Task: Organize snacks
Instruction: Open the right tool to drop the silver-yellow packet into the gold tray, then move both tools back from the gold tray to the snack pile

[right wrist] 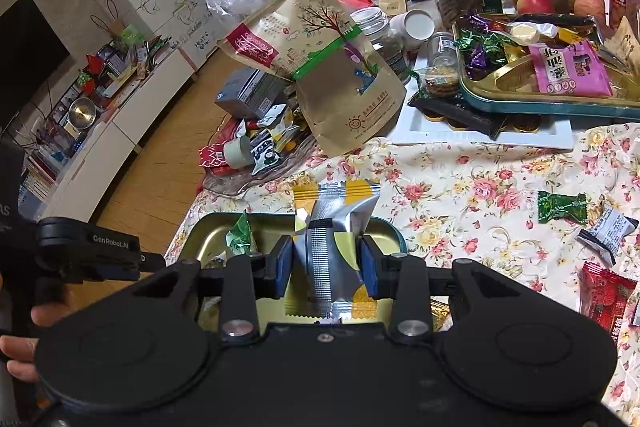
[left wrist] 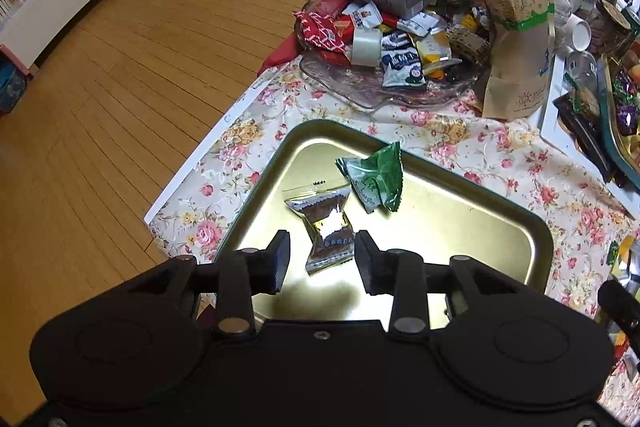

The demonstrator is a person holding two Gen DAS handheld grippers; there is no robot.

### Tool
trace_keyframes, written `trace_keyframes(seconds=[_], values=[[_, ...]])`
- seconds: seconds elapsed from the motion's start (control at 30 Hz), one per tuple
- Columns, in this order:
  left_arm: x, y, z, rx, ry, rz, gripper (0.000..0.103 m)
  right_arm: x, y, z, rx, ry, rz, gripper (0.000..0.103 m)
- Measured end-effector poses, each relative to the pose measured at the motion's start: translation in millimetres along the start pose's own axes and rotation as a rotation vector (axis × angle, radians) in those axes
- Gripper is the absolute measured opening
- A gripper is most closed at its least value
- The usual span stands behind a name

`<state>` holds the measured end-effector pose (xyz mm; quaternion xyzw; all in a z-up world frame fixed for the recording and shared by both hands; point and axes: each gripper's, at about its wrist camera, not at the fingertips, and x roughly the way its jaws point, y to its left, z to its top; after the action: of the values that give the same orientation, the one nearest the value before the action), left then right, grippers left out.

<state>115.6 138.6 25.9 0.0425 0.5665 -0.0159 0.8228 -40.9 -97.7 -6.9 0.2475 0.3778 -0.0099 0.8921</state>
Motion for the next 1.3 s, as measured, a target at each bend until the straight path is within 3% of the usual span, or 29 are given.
trace_keyframes(seconds=[0.3, 0.87, 1.3], values=[[9, -12, -7, 0.048, 0.034, 0.002, 0.046, -1, 4, 6, 0.008, -0.016, 0.049, 0.041], [5, -48, -16, 0.129, 0.052, -0.016, 0.046, 3, -16, 2, 0.039, 0.051, -0.067, 0.041], [-14, -113, -32, 0.260, 0.022, -0.055, 0.046, -18, -62, 1, 0.072, 0.038, -0.166, 0.041]])
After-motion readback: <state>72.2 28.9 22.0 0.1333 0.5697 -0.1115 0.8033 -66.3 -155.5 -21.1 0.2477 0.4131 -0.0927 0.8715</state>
